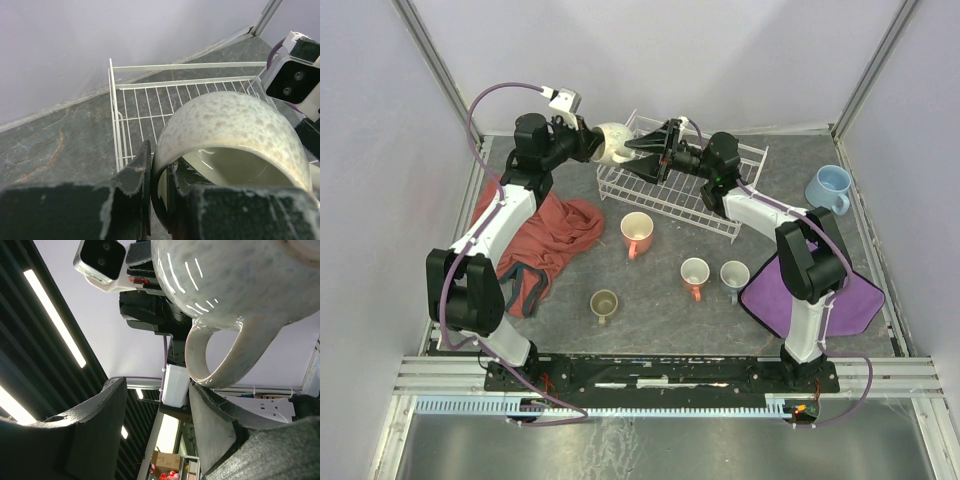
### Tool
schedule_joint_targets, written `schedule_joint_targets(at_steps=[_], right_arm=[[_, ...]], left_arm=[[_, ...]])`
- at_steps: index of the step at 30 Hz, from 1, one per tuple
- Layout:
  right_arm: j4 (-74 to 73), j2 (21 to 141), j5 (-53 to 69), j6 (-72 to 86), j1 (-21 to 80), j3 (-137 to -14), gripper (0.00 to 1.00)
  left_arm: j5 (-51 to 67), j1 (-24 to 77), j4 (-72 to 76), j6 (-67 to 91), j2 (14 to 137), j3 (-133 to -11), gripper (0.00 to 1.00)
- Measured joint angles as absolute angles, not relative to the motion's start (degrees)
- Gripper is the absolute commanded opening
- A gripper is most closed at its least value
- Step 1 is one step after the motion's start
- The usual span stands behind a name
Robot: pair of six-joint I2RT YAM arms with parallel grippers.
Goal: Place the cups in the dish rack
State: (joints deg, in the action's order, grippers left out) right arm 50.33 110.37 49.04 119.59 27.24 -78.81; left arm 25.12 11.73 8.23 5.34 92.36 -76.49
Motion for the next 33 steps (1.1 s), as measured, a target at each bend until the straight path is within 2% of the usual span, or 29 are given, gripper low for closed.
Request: schedule_joint_targets(at_steps=[17,20,27,33], right_arm=[[52.3,111.6,48.4,120.0,28.8,-78.8,0.59],[52.4,111.9,47.6,120.0,28.9,-78.8,0.57],[52.9,113.5,45.9,120.0,28.9,-78.8,0.44],[54.5,113.7,45.1,120.4,29.0,-78.8,0.42]], left_arm=[[23.0,12.5,8.4,3.6,90.9,-76.5,0.03],[23.3,12.8,8.6,3.7,90.6,-76.5,0.03],[24.8,13.8,8.8,3.6,89.6,-76.5,0.03],[24.5,13.8,8.7,2.7,88.5,-76.5,0.03]])
